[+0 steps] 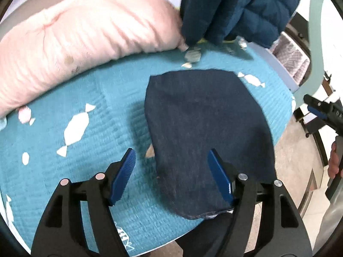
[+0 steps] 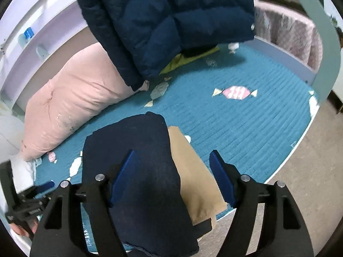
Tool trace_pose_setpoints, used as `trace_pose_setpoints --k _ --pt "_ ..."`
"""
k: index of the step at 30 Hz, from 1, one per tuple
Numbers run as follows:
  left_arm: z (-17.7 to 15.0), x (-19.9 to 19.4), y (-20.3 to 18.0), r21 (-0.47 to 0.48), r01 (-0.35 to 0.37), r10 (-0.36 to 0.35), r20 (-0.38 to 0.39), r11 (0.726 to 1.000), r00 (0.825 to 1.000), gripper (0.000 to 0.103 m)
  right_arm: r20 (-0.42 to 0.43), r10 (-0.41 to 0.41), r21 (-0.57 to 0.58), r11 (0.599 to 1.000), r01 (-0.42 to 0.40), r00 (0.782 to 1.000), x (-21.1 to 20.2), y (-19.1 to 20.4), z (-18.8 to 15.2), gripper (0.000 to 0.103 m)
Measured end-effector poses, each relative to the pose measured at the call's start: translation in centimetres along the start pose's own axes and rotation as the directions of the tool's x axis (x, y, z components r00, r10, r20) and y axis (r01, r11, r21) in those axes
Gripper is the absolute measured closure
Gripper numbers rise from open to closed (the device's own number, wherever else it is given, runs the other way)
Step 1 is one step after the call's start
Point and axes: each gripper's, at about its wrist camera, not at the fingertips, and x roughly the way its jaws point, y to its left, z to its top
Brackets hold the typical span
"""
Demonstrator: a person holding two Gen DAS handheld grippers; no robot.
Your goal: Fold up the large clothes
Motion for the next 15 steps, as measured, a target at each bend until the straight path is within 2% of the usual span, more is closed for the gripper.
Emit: trace_pose_setpoints --k 2,3,4,5,7,9,10,11,13,15 --pt "-0.2 0.9 -0.6 0.000 0.059 -0.059 -0.038 0.998 0.998 0.059 -0.032 0.031 -0.009 0.999 -0.031 0.999 0.4 0.8 -0.6 0.077" --pt "-0.4 1.4 -0.8 -0.002 0.084 -0.084 -0.059 0.996 0.995 0.066 -0.070 0.042 -0.009 0.999 -0.043 0.997 1.1 1.2 -1.1 0.083" --pt "-0.6 2.5 -1.3 -0.003 0.109 -0.109 -0.085 0.994 0.990 0.083 -0.101 0.056 -0.002 0.998 -0.056 0.993 2.0 1.6 -1.8 0.085" --pt "-0.9 3.6 -1.6 -0.005 0.124 -0.124 -0.112 0.992 0.986 0.090 -0.125 0.061 -0.004 0.998 -0.062 0.990 3.2 1.8 -2.4 0.086" --pt "-2.3 6.8 -2.0 -0.022 0.130 -0.132 -0.189 0.991 0.973 0.090 -0.180 0.046 -0.009 0.999 -0.048 0.983 5.0 2.4 -3.8 0.088" --pt "-3.8 10.4 -1.8 -0.051 0.126 -0.134 -0.257 0.991 0.957 0.090 -0.278 0.006 0.004 1.000 -0.005 0.960 9.0 2.3 -5.9 0.090" --pt "-4.4 12.0 -1.4 -0.074 0.125 -0.140 -0.271 0.989 0.952 0.091 -0.279 -0.066 -0.026 0.998 0.061 0.958 10.8 2.1 -6.8 0.093" --pt "-4.8 13.3 -1.0 -0.101 0.140 -0.163 -0.277 0.985 0.947 0.092 -0.278 -0.092 -0.043 0.996 0.083 0.956 11.8 1.9 -7.3 0.092" --pt "-4.9 14.4 -0.6 -0.145 0.163 -0.199 -0.284 0.976 0.938 0.092 -0.273 -0.088 0.001 0.996 0.092 0.958 13.4 0.9 -7.6 0.092" --pt "-3.9 13.3 -1.0 -0.113 0.168 -0.194 -0.291 0.979 0.937 0.092 -0.284 -0.070 0.033 0.996 0.082 0.956 13.1 0.6 -6.9 0.092"
